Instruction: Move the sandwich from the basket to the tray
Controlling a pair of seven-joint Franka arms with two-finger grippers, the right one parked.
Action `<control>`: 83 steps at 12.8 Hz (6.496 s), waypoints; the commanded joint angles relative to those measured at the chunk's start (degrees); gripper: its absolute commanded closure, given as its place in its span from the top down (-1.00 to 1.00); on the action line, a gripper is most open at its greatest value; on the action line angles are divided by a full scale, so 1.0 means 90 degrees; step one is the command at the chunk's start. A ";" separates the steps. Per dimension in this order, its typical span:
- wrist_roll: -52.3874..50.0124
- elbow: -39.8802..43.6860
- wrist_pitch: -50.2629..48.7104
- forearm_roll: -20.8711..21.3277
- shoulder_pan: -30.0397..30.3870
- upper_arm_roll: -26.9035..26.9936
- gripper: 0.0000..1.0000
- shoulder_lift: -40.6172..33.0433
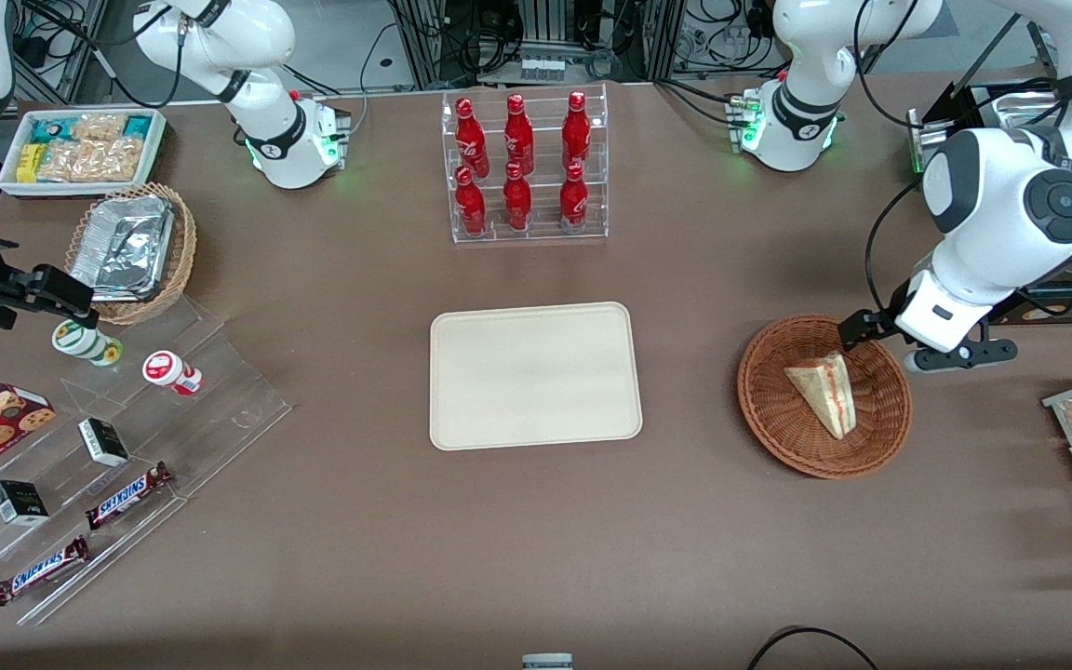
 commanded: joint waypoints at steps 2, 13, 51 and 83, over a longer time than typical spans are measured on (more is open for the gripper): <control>-0.1609 -0.0054 0.0438 0.0055 0.0031 -0.0061 1.00 0.0175; -0.2747 -0.0015 0.1142 0.0152 -0.0008 -0.0325 1.00 0.1241; -0.4728 0.5207 -0.1162 0.1589 -0.2897 -0.2543 -1.00 0.4814; -0.1900 0.5232 -0.3868 0.0671 -0.1378 -0.1839 1.00 0.2923</control>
